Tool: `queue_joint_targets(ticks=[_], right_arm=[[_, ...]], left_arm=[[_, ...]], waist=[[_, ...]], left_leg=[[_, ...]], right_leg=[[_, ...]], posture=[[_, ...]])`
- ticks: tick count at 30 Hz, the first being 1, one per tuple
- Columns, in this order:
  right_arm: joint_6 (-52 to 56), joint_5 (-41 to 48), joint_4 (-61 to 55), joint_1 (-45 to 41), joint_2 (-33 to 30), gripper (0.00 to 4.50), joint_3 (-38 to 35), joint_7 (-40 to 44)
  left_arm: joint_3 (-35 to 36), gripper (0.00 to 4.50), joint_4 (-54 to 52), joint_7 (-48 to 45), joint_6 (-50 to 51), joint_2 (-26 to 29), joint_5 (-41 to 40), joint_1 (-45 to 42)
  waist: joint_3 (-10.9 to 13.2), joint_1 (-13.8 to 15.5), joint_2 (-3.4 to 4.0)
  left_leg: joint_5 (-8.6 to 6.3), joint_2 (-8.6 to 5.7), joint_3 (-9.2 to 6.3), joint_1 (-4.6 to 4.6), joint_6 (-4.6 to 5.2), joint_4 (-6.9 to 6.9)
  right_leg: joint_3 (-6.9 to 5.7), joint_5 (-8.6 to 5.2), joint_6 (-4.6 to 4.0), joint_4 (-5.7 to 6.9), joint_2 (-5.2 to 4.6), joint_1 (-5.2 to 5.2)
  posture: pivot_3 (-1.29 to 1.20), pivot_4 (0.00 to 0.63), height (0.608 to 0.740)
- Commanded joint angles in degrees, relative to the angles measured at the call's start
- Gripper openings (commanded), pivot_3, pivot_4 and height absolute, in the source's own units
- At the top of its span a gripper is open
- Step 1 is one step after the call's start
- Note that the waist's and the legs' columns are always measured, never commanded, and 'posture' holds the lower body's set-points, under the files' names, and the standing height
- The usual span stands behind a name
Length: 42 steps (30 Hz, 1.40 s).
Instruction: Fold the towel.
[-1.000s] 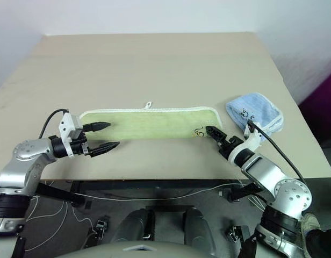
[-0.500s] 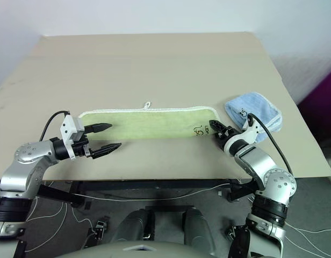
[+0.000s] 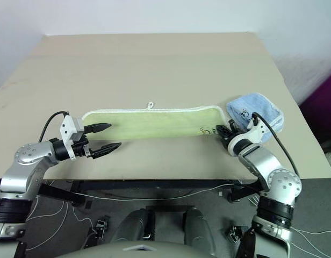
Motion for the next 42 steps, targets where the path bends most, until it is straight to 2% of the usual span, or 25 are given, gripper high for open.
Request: queue_joint_targets(ticks=[1, 5, 8, 10, 13, 18, 23, 32, 39, 40, 42], right_arm=[[0.1, 1.7, -2.6, -0.7, -6.9, 0.02, -3.5, 3.8], [1.8, 0.2, -3.0, -1.6, -12.6, 0.02, -1.7, 9.0], [4.7, -9.5, -8.2, -3.4, -18.2, 0.02, 8.1, 17.9], [5.0, -13.9, -10.0, -4.2, -20.3, 0.02, 12.2, 22.4], [4.6, -23.7, -12.2, -8.8, -22.9, 0.02, 22.3, 30.9], [2.4, -37.0, -10.0, -16.7, -20.0, 0.02, 36.1, 41.0], [0.0, -47.4, -7.0, -18.6, -16.8, 0.02, 43.9, 47.5], [-0.8, -56.4, -4.4, -18.5, -11.9, 0.02, 45.5, 53.3], [1.2, -57.4, -5.6, -17.3, -9.7, 0.02, 43.1, 55.8], [1.8, -56.8, -6.1, -17.1, -9.5, 0.49, 42.5, 56.3], [2.8, -56.2, -7.1, -16.7, -9.2, 1.02, 41.4, 57.0]], left_arm=[[0.5, 4.31, 0.2, -0.1, -1.7, -0.1, 0.7, -1.3], [0.2, 4.31, 1.1, -0.1, -2.2, -0.6, 1.1, -2.1], [-0.4, 4.31, 1.3, 0.0, -2.6, -1.5, 1.6, -2.5], [-0.5, 4.31, 1.4, 0.0, -2.6, -1.8, 1.8, -2.7], [-0.5, 4.31, 1.1, 0.3, -2.8, -2.3, 1.9, -2.6], [-0.8, 4.31, -0.2, 1.5, -2.8, -3.3, 1.9, -1.9], [-0.3, 4.31, -2.4, 3.0, -2.3, -3.8, 1.4, -0.3], [-0.2, 4.31, -4.5, 4.5, -1.8, -3.8, 1.0, 1.7], [-0.6, 4.31, -4.4, 4.7, -1.7, -4.0, 0.9, 1.4], [-0.7, 4.31, -4.3, 4.6, -1.7, -4.0, 0.9, 1.3], [-0.8, 4.31, -4.3, 4.5, -1.7, -4.0, 0.9, 1.3]], waist=[[0.0, 0.1, 0.01], [0.0, 0.0, 0.0], [0.0, -0.3, 0.03], [0.0, -0.4, 0.03], [0.0, -0.1, 0.02], [0.0, 0.0, 0.01], [0.0, 0.2, -0.04], [0.0, 0.1, -0.03], [0.0, 0.1, -0.03], [0.0, 0.1, -0.03], [0.0, 0.1, -0.03]], left_leg=[[0.0, 0.0, 0.01, 0.0, 0.0, 0.0], [0.0, 0.01, 0.02, -0.01, 0.01, 0.01], [-0.01, 0.03, 0.05, 0.0, 0.03, -0.01], [-0.01, 0.09, 0.06, 0.0, 0.03, -0.01], [-0.01, 0.13, 0.04, -0.02, 0.03, 0.01], [-0.01, 0.11, 0.01, -0.02, 0.03, 0.02], [-0.02, 0.1, -0.01, -0.05, 0.02, 0.04], [-0.02, 0.09, -0.03, -0.06, 0.01, 0.0], [-0.02, 0.09, -0.03, -0.06, 0.01, -0.02], [-0.02, 0.08, -0.03, -0.06, 0.01, -0.01], [-0.02, 0.08, -0.03, -0.06, 0.01, -0.01]], right_leg=[[0.0, 0.0, 0.0, 0.0, 0.0, 0.0], [0.0, 0.0, 0.0, -0.03, 0.02, 0.02], [0.03, 0.0, 0.0, -0.02, 0.04, 0.0], [0.04, -0.01, 0.0, -0.02, 0.09, -0.02], [0.02, -0.01, 0.0, -0.06, 0.09, -0.02], [0.0, -0.01, 0.0, -0.08, 0.07, -0.03], [-0.02, 0.0, 0.0, -0.11, -0.02, -0.03], [0.0, 0.0, -0.01, -0.09, -0.04, -0.1], [0.0, 0.0, -0.01, -0.09, -0.05, -0.11], [0.0, 0.0, -0.01, -0.09, -0.05, -0.1], [0.0, 0.0, -0.01, -0.09, -0.05, -0.1]], posture=[[0.0, 0.15, 0.74], [0.0, 0.15, 0.74], [0.0, 0.15, 0.74], [0.0, 0.15, 0.74], [0.0, 0.15, 0.74], [0.0, 0.15, 0.74], [0.0, 0.15, 0.74], [0.0, 0.15, 0.74], [0.0, 0.15, 0.74], [0.0, 0.15, 0.74], [0.0, 0.15, 0.74]])
